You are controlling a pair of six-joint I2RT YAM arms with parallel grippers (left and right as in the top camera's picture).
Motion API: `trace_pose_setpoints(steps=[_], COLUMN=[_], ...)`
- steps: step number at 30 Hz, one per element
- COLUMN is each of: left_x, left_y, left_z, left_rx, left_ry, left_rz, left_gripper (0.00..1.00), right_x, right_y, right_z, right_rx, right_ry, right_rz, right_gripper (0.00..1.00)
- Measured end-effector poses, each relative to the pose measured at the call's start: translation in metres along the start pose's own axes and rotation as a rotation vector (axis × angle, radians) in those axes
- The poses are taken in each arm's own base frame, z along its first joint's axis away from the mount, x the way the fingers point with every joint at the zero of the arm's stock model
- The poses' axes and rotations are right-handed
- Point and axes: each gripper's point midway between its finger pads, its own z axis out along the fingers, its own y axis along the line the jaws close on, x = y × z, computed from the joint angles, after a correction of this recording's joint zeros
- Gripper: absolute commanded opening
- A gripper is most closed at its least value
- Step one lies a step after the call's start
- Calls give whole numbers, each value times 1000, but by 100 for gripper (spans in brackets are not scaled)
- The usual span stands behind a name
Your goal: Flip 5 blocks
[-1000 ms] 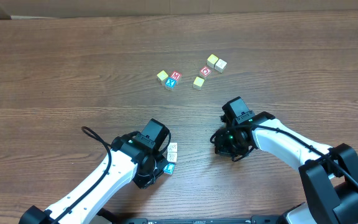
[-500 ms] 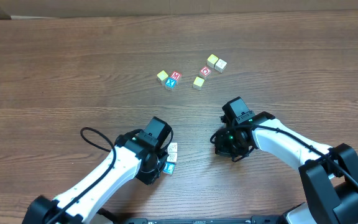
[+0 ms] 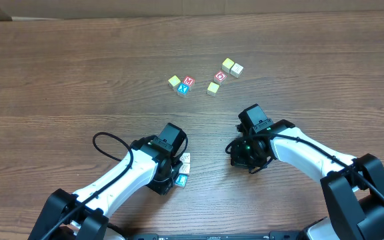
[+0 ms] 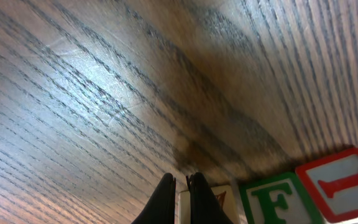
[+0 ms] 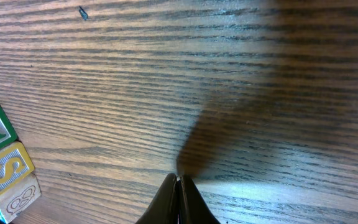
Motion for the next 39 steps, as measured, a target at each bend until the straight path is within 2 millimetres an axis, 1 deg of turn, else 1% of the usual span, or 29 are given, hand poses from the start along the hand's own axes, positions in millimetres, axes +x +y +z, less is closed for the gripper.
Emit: trace_pose_setpoints(steps=[19, 23, 25, 30, 32, 33, 36, 39], left_x=[9, 9, 8, -3, -9, -13, -23, -33], left_y=[-8, -5, 2, 24, 24, 21, 14, 14], left_z=[0, 0, 0, -2, -2, -2, -4, -5], left_rx=[34, 20, -8, -94, -94, -80, -42, -31], left_ry=[56, 55, 55, 41, 28, 21, 12, 10], left_rz=[-2, -4, -16, -72, -70, -55, -6, 37], left_gripper=[5, 4, 4, 4, 5, 4, 4, 4], right_x=[0, 0, 1, 6, 8, 9, 16, 30], right_y=[0, 0, 0, -2, -1, 1, 17, 34], right_z=[0, 0, 0, 0, 0, 1, 4, 10], right_rx=[-1, -1, -1, 6, 3, -2, -40, -63], right_ry=[1, 2, 3, 27, 34, 37, 54, 82], right_rz=[0, 0, 1, 18, 23, 20, -10, -41], right_gripper=[4, 4, 4, 4, 4, 4, 4, 4])
